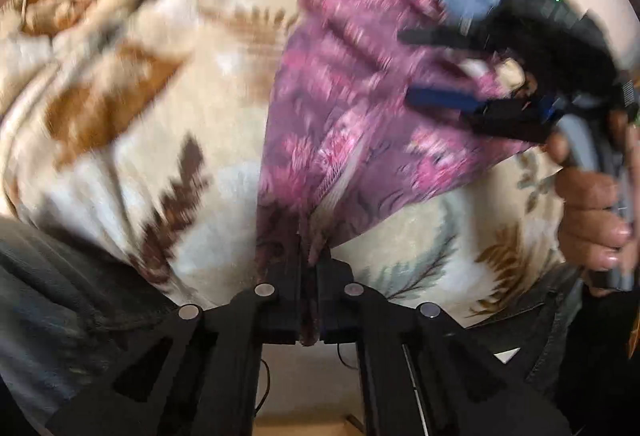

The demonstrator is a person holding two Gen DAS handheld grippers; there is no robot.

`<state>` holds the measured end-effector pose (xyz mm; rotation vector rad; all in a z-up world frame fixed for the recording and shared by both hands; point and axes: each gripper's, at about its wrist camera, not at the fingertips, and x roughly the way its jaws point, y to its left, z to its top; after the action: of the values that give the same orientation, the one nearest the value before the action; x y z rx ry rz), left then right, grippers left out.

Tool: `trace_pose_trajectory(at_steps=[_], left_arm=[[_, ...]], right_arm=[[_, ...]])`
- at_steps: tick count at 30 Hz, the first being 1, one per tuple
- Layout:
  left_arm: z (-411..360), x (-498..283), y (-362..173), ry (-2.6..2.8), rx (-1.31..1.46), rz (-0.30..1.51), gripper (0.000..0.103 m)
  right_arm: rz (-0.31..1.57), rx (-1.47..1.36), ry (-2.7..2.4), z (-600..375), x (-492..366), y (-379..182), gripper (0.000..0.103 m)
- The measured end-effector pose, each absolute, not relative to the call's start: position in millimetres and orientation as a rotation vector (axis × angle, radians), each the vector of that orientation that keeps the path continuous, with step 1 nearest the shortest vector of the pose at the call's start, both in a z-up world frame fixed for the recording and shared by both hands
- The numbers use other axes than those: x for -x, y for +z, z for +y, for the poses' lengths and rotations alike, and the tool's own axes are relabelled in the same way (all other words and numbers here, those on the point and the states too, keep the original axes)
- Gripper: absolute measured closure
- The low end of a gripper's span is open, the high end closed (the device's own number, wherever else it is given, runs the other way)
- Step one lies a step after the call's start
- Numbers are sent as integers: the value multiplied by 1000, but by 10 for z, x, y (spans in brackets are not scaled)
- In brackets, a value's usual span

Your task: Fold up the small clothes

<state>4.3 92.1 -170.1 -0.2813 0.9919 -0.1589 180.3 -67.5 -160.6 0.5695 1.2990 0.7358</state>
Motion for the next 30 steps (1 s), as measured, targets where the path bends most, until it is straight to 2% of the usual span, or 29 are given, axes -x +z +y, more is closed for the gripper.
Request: trace_pose_trajectory(at_steps=[4,12,16,19,21,30], left_arm=[[976,-31,-1398,-198,219,927,100],[1087,-288,-1425,-257,237,992,100],[1169,-448,-1329,-285,233,990,100],[1151,-529,-1279,-293,172,1002,100],[1131,-581,-1285,-307,153,1019,100],[1138,-552,-1358,-293,98,1082,100]], right_arm=[[1328,-559,731,-674,-1812,-1528,46],[1322,-403,738,-493,-1822,-1359,46],[1095,-118,795,-459,-1734,-933,46],[1033,34,972,-440,-1789,-789,41],[1004,174,1096,-307,-1786,-786,30],[1210,485,1480,635,-1844,-1334,30]])
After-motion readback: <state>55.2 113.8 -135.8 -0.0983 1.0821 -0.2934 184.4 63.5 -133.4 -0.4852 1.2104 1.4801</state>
